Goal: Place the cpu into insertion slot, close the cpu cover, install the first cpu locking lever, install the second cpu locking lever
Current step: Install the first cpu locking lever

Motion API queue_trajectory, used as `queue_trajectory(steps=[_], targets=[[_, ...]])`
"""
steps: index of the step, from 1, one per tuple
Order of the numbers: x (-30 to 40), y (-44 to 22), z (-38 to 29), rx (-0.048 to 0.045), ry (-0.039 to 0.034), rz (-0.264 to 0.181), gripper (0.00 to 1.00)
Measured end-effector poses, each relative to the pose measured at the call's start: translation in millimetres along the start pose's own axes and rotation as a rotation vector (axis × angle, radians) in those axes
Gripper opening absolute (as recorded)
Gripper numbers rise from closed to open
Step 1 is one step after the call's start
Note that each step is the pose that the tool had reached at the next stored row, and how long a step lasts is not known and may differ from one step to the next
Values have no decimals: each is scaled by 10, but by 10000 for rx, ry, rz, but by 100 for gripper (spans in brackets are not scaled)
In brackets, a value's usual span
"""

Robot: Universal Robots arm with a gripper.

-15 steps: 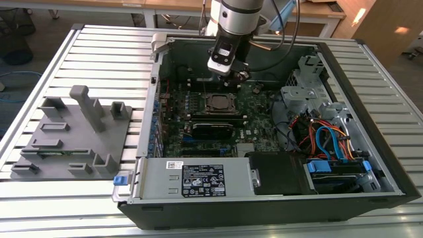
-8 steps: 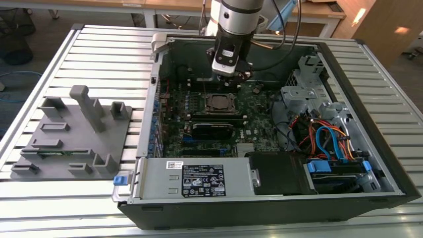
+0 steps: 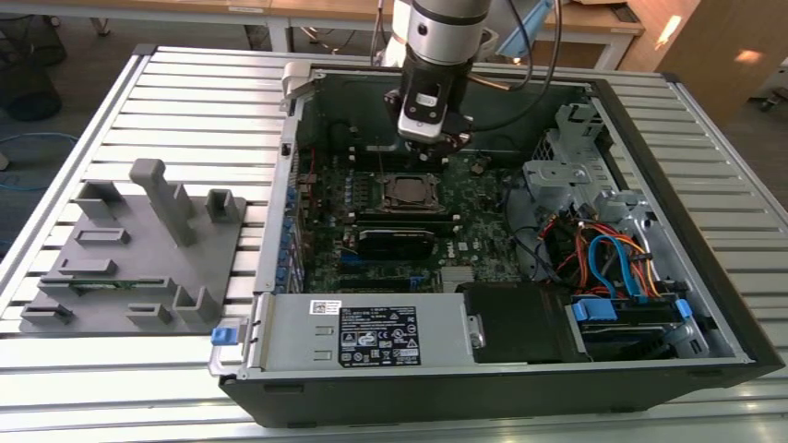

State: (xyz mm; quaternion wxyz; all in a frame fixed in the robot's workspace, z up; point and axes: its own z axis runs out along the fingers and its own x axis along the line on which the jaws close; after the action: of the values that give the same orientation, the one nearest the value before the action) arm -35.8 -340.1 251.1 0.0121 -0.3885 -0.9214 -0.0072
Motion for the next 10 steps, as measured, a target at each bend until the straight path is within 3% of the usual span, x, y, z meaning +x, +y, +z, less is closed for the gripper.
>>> queue_trajectory(steps=[5, 10], targets=[[1, -1, -1, -45, -7, -492, 10], [1, -1, 0, -296, -129, -626, 10]])
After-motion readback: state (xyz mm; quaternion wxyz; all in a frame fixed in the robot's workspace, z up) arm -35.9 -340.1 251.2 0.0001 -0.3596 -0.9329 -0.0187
